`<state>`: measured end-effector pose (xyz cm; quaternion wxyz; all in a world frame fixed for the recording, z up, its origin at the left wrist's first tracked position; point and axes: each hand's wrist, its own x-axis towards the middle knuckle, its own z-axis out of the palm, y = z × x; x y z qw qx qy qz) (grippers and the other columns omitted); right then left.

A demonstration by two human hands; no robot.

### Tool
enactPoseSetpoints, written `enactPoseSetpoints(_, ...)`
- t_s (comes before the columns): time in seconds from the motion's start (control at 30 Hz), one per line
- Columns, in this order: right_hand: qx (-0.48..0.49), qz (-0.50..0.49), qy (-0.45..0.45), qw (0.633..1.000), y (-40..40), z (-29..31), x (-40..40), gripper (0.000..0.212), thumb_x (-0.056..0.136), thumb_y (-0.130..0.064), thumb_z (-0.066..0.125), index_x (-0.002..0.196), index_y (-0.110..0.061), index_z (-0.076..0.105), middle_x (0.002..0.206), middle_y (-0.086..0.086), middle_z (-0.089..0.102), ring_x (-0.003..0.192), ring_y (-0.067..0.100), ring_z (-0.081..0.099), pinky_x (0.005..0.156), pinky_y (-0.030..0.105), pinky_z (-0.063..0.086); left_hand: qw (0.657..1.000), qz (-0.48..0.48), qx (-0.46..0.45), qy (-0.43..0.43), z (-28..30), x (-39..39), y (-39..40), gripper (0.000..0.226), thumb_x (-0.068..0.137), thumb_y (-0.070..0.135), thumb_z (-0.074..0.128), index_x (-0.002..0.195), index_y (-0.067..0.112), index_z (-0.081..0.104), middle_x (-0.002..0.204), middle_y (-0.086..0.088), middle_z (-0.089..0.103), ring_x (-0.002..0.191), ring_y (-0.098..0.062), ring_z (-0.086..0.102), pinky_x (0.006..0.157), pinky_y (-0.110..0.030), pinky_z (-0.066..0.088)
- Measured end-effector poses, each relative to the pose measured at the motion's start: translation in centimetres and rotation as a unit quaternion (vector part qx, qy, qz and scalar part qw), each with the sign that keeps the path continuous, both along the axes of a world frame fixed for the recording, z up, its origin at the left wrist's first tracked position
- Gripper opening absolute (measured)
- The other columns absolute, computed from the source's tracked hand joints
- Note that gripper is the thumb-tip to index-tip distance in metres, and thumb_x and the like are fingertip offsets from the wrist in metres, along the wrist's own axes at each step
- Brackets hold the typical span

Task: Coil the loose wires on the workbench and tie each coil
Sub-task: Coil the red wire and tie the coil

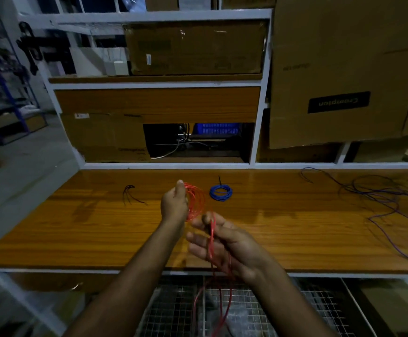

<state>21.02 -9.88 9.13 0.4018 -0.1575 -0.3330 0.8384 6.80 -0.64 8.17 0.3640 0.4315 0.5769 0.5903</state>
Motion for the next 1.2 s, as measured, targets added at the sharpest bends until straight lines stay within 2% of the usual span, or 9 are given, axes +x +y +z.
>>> enactPoseSetpoints(0.17, 0.031, -0.107, 0.033, 0.993, 1.6, -0.5, 1.7, 0.027, 0.069, -0.021, 0.089, 0.090, -0.016, 0.072, 0.080, 0.003, 0.059, 0.073, 0.014, 0.052, 0.069, 0.027, 0.046, 0.998, 0.001, -0.003, 0.055, 0.1, -0.5, -0.2, 0.048, 0.105, 0.044, 0.039, 0.062, 0.021, 0.040, 0.056, 0.001, 0.035, 0.049, -0.015, 0.032, 0.052, -0.029, 0.023)
enactPoseSetpoints(0.3, -0.060, -0.243, 0.100, 0.963, 2.0, 0.2, 1.9, 0.012, 0.088, -0.022, 0.063, 0.097, -0.017, 0.069, 0.077, 0.000, 0.066, 0.070, 0.011, 0.061, 0.060, 0.023, 0.053, 0.986, -0.063, -0.027, 0.150, -1.5, 1.3, -1.6, 0.048, 0.105, 0.042, 0.040, 0.061, 0.022, 0.042, 0.056, 0.002, 0.036, 0.051, -0.015, 0.036, 0.054, -0.030, 0.024)
enactPoseSetpoints(0.6, -0.217, -0.378, 0.056, 0.898, 3.9, -1.7, 4.1, 0.011, 0.098, -0.019, 0.058, 0.102, -0.009, 0.063, 0.078, 0.004, 0.064, 0.058, 0.007, 0.060, 0.047, 0.017, 0.050, 0.933, -0.189, -0.012, 0.307, -8.3, 2.4, -5.0, 0.061, 0.103, 0.050, 0.037, 0.068, 0.006, 0.060, 0.058, -0.006, 0.054, 0.052, -0.019, 0.049, 0.053, -0.030, 0.031)
enactPoseSetpoints(0.7, -0.193, -0.462, -0.059, 0.863, 4.4, -5.4, 4.1, 0.014, 0.098, -0.017, 0.060, 0.104, -0.006, 0.066, 0.081, 0.007, 0.069, 0.064, 0.012, 0.064, 0.048, 0.018, 0.051, 0.916, -0.173, -0.016, 0.362, -8.4, 2.7, -6.2, 0.047, 0.104, 0.039, 0.043, 0.064, 0.018, 0.055, 0.059, -0.001, 0.053, 0.056, -0.015, 0.050, 0.054, -0.031, 0.031)
enactPoseSetpoints(0.77, -0.107, -0.517, -0.258, 0.809, 4.3, -8.8, 4.0, 0.017, 0.097, -0.022, 0.063, 0.098, -0.008, 0.071, 0.078, 0.004, 0.072, 0.066, 0.014, 0.069, 0.054, 0.025, 0.054, 0.934, -0.170, -0.021, 0.313, -8.3, 3.1, -7.1, 0.048, 0.104, 0.036, 0.044, 0.059, 0.024, 0.048, 0.053, 0.006, 0.046, 0.050, -0.011, 0.043, 0.052, -0.031, 0.027)
enactPoseSetpoints(0.83, 0.006, -0.522, -0.482, 0.703, 3.6, -11.9, 4.2, 0.020, 0.097, -0.028, 0.063, 0.087, -0.014, 0.072, 0.074, 0.001, 0.071, 0.063, 0.014, 0.068, 0.059, 0.031, 0.054, 0.970, -0.178, -0.064, 0.151, -8.4, 3.4, -7.7, 0.051, 0.105, 0.035, 0.043, 0.056, 0.023, 0.039, 0.049, 0.007, 0.035, 0.042, -0.010, 0.031, 0.051, -0.030, 0.020)
enactPoseSetpoints(0.93, 0.150, -0.458, -0.612, 0.627, 2.5, -14.9, 4.7, 0.018, 0.097, -0.023, 0.063, 0.087, -0.011, 0.073, 0.079, 0.006, 0.071, 0.067, 0.015, 0.060, 0.065, 0.032, 0.052, 0.953, -0.217, -0.153, -0.143, -8.2, 3.5, -8.4, 0.049, 0.107, 0.036, 0.037, 0.060, 0.022, 0.030, 0.048, 0.006, 0.021, 0.039, -0.011, 0.015, 0.050, -0.029, 0.011)
enactPoseSetpoints(1.0, 0.234, -0.412, -0.641, 0.604, 1.7, -15.7, 4.4, 0.012, 0.095, -0.016, 0.064, 0.090, -0.009, 0.072, 0.084, 0.007, 0.070, 0.072, 0.014, 0.058, 0.068, 0.033, 0.052, 0.927, -0.228, -0.176, -0.241, -8.3, 3.3, -8.1, 0.047, 0.107, 0.037, 0.033, 0.063, 0.022, 0.028, 0.047, 0.006, 0.018, 0.036, -0.010, 0.014, 0.045, -0.025, 0.011)
enactPoseSetpoints(1.2, 0.393, -0.344, -0.645, 0.558, -0.2, -15.7, 5.0, 0.031, 0.089, 0.000, 0.063, 0.117, -0.014, 0.065, 0.107, 0.005, 0.068, 0.092, 0.021, 0.064, 0.072, 0.039, 0.055, 0.961, -0.161, -0.169, -0.145, -8.3, 1.9, -6.5, 0.046, 0.106, 0.039, 0.036, 0.064, 0.023, 0.033, 0.044, 0.009, 0.024, 0.036, -0.010, 0.018, 0.046, -0.026, 0.014)
